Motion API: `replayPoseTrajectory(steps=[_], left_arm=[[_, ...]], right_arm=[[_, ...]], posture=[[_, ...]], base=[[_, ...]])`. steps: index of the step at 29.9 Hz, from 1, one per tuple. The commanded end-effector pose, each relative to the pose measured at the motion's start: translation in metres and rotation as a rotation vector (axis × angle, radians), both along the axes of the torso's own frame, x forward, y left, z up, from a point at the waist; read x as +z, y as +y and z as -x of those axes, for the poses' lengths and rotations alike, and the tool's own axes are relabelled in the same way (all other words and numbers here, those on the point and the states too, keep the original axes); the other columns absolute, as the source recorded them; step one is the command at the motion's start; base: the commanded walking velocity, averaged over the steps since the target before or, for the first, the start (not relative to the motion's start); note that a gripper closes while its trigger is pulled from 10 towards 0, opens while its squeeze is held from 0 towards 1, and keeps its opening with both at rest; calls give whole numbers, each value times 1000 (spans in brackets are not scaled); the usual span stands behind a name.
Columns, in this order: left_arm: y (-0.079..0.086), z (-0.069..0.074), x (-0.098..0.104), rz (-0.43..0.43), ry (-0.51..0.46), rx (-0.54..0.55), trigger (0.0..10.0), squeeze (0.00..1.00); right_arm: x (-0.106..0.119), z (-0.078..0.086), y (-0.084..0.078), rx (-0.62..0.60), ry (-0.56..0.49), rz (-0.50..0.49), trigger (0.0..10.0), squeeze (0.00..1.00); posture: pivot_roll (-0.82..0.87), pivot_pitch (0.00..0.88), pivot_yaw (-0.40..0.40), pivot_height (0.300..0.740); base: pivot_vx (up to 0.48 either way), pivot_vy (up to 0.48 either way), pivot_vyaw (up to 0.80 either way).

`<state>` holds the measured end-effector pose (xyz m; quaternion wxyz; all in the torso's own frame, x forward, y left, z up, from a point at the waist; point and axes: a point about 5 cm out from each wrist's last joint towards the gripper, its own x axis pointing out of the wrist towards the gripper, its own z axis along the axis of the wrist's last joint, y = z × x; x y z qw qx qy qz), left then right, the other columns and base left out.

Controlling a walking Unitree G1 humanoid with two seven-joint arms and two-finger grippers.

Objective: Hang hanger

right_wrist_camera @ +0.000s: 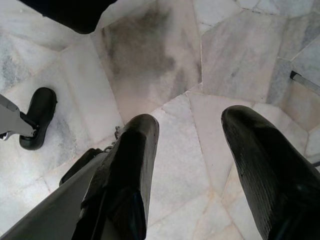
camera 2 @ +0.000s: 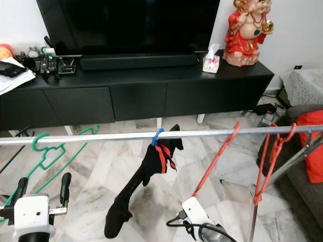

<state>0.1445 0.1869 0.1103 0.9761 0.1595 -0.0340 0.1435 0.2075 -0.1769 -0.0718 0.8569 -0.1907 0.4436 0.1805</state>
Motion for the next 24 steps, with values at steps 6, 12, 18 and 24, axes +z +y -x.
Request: replayPoseTrajectory(steps=[6,12,18,24], left_arm=[[0,1,-2,-7,5,7,10000,0],[0,1,-2,-9,6,8,10000,0],[1,1,-2,-9,8,4,10000,0],[1,0,-2,-10,8,3,10000,0]], right_arm=[[-1,3,-3,-3,8,9,10000,0],[-1,3,-3,-3,9,9,10000,0],[-1,3,-3,-5,7,7,10000,0],[-1,3,-2,-6,7,6,10000,0]], posture=[[-62,0,-43,740],[-61,0,-43,740],[-60,0,-41,740],[-60,0,-40,740]], base=[[-250,0,0],[-246,0,0],[-122,0,0],[0,0,0]])
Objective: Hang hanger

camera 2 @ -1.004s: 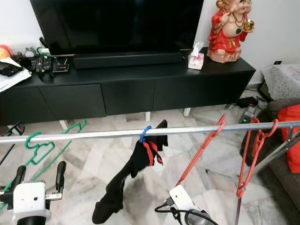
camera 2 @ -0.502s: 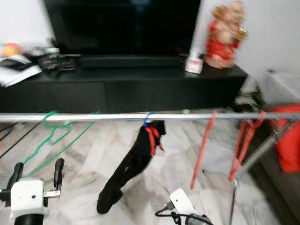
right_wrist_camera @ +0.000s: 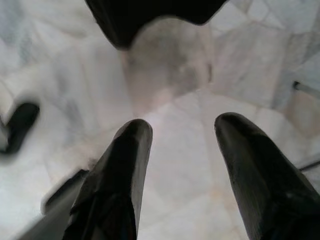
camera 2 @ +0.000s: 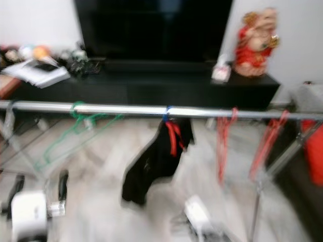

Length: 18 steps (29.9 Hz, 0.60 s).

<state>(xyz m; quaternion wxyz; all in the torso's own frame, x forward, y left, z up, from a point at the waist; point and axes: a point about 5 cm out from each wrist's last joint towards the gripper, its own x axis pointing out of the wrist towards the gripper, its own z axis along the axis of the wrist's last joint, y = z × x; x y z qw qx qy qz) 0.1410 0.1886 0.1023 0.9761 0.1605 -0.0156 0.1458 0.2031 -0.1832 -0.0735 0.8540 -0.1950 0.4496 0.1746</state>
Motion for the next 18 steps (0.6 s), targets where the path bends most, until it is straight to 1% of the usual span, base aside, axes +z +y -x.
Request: replayPoseTrajectory(steps=[1,9,18], left_arm=[[0,-3,6,-14,-27,-7,10000,0],[0,-4,5,-14,-25,-10,10000,0],[4,-4,4,-19,-17,-15,10000,0]], right_arm=[[0,-1,4,2,-2,-9,10000,0],[0,-1,4,-1,-4,-10,10000,0],[-1,1,7,-11,-3,-19,10000,0]], posture=[[-60,0,-40,740],[-65,0,-35,740],[-66,0,-20,740]], base=[[0,0,0],[0,0,0],[0,0,0]])
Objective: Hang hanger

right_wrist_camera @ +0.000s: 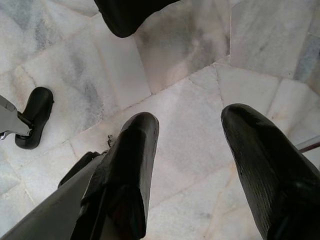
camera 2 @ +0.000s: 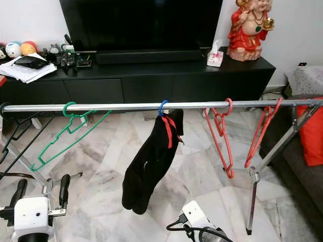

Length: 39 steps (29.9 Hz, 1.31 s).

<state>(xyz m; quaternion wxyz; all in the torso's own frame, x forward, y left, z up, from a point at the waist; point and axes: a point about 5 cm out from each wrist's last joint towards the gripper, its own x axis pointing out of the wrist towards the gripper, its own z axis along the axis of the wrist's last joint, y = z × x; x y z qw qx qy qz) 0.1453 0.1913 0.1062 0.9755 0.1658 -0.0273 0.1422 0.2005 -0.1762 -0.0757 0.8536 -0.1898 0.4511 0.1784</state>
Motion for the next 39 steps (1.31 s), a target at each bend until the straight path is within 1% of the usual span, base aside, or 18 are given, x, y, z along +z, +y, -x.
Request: replayPoseTrajectory(steps=[1,9,20,39], left_arm=[[2,0,0,-5,4,-5,10000,0],[2,-3,-1,0,2,-14,10000,0],[0,-2,-4,8,12,-29,10000,0],[2,-2,-6,3,19,-54,10000,0]], right_arm=[[1,-2,1,-13,-9,-8,10000,0],[0,0,1,-20,-7,-11,10000,0],[-1,2,0,-20,-3,-7,10000,0],[-4,6,3,-27,6,-14,10000,0]], posture=[[-67,0,-16,740],[-70,0,-11,740],[-68,0,-8,740],[-66,0,12,740]], base=[[0,0,0],[0,0,0],[0,0,0],[-13,0,0]])
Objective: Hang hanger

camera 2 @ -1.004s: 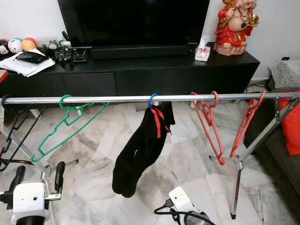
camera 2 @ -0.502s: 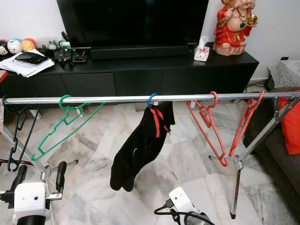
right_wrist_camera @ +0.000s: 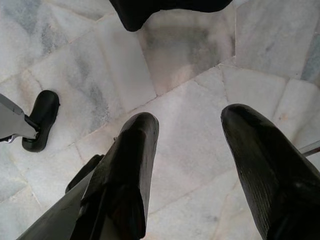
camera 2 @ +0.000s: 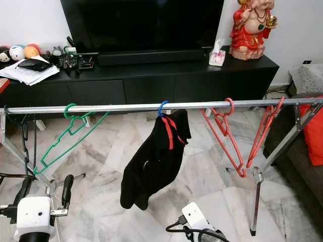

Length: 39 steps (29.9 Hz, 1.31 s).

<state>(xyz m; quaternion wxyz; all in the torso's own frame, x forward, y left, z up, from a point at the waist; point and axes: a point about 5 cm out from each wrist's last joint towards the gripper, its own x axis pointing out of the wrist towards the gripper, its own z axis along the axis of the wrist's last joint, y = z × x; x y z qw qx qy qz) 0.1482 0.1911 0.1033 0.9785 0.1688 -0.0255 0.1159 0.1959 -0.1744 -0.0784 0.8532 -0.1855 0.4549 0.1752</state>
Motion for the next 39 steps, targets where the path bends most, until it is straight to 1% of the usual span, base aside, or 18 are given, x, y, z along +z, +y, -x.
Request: replayPoseTrajectory(steps=[1,20,36,39], left_arm=[[2,0,-3,8,7,-3,10000,0],[0,-3,-3,10,-1,-9,10000,0],[1,-5,-3,8,-3,-15,10000,0],[2,-7,-5,22,1,-9,10000,0]], right_arm=[[-1,2,1,-17,-1,-11,10000,0],[0,0,1,-21,-5,-10,10000,0],[0,1,1,-28,-6,-14,10000,0],[0,1,1,-30,-6,-14,10000,0]], posture=[[-66,0,12,740],[-63,0,6,740],[-61,0,9,740],[-61,0,9,740]], base=[[-244,0,0],[-283,0,0],[-281,0,0],[-261,0,0]])
